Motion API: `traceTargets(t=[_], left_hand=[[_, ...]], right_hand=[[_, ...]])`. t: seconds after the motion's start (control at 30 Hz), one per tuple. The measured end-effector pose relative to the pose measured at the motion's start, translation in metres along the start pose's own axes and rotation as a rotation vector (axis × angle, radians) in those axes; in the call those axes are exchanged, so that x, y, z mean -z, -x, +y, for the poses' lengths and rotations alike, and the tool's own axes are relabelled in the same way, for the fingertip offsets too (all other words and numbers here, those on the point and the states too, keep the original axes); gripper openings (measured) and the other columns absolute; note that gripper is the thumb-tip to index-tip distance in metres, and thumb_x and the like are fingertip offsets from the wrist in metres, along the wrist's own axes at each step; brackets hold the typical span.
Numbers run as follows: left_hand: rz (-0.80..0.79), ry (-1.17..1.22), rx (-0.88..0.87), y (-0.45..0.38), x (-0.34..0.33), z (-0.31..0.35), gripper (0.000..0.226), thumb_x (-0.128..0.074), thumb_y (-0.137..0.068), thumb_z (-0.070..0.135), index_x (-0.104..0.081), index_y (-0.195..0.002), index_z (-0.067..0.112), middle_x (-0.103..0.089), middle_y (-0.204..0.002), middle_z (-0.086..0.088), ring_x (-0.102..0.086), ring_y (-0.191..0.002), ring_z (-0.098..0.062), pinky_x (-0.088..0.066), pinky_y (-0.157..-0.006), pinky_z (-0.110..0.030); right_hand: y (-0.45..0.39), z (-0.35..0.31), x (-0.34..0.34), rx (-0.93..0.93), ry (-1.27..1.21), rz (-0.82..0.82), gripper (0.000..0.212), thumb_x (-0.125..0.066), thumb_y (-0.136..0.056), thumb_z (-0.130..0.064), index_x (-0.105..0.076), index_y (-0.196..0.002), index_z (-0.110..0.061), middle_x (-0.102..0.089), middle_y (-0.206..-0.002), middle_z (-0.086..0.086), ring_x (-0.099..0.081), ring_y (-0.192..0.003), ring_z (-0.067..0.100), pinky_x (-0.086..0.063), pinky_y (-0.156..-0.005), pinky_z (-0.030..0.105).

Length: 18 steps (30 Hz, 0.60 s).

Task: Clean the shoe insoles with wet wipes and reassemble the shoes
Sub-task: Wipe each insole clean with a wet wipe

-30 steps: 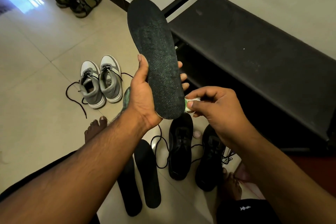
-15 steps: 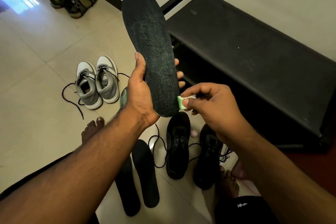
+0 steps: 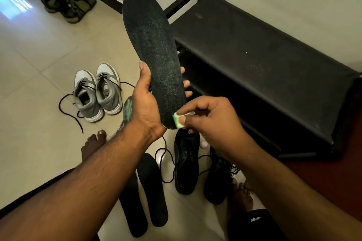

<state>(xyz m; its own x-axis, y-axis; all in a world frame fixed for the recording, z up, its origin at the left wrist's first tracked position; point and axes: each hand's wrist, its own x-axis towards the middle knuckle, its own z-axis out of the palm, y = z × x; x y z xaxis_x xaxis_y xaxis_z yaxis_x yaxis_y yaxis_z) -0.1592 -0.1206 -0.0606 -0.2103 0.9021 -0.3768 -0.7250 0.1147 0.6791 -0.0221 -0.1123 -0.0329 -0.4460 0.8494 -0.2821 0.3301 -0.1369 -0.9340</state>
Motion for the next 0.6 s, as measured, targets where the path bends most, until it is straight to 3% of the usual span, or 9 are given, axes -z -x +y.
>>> traceTargets(t=[0.07,0.2,0.37,0.53,0.6], left_hand=[[0.006,0.010,-0.018,-0.001,0.000,0.000,0.084,-0.020,-0.098,0.066,-0.054,-0.135,-0.001,-0.062,-0.119,-0.015,-0.061,-0.090,-0.024,-0.056,-0.079,-0.039],[0.021,0.007,-0.039,-0.001,0.000,0.001,0.077,-0.019,-0.099,0.064,-0.060,-0.126,0.005,-0.065,-0.117,-0.013,-0.062,-0.090,-0.025,-0.057,-0.078,-0.038],[0.035,0.009,-0.022,0.000,0.000,0.002,0.079,-0.020,-0.098,0.065,-0.058,-0.130,0.003,-0.065,-0.116,-0.012,-0.063,-0.089,-0.024,-0.057,-0.077,-0.037],[0.039,-0.025,-0.035,0.001,-0.001,0.002,0.076,-0.019,-0.099,0.064,-0.061,-0.126,0.006,-0.066,-0.121,-0.014,-0.062,-0.097,-0.026,-0.057,-0.080,-0.038],[0.038,-0.016,-0.028,0.001,-0.001,0.002,0.078,-0.020,-0.099,0.064,-0.058,-0.130,0.004,-0.064,-0.122,-0.015,-0.062,-0.096,-0.025,-0.057,-0.080,-0.038]], right_hand=[[0.000,-0.001,-0.001,-0.002,-0.009,-0.017,0.022,-0.073,-0.077,0.004,-0.074,-0.075,-0.017,-0.067,-0.068,-0.003,-0.061,-0.056,0.004,-0.049,-0.052,0.020],[-0.007,0.007,0.008,-0.036,-0.039,0.060,0.021,-0.071,-0.078,0.006,-0.074,-0.076,-0.014,-0.070,-0.072,0.007,-0.063,-0.062,0.016,-0.054,-0.059,0.030],[0.000,0.002,-0.005,-0.007,-0.065,-0.059,0.025,-0.072,-0.077,0.006,-0.072,-0.072,-0.019,-0.066,-0.059,-0.007,-0.060,-0.053,0.003,-0.047,-0.050,0.018],[-0.008,0.008,0.008,-0.025,-0.014,0.066,0.020,-0.071,-0.079,0.004,-0.074,-0.077,-0.015,-0.071,-0.074,0.004,-0.064,-0.063,0.014,-0.057,-0.061,0.032],[-0.005,0.006,0.002,-0.017,-0.036,0.037,0.022,-0.072,-0.078,0.005,-0.074,-0.074,-0.017,-0.069,-0.068,-0.001,-0.063,-0.059,0.009,-0.053,-0.056,0.026]])
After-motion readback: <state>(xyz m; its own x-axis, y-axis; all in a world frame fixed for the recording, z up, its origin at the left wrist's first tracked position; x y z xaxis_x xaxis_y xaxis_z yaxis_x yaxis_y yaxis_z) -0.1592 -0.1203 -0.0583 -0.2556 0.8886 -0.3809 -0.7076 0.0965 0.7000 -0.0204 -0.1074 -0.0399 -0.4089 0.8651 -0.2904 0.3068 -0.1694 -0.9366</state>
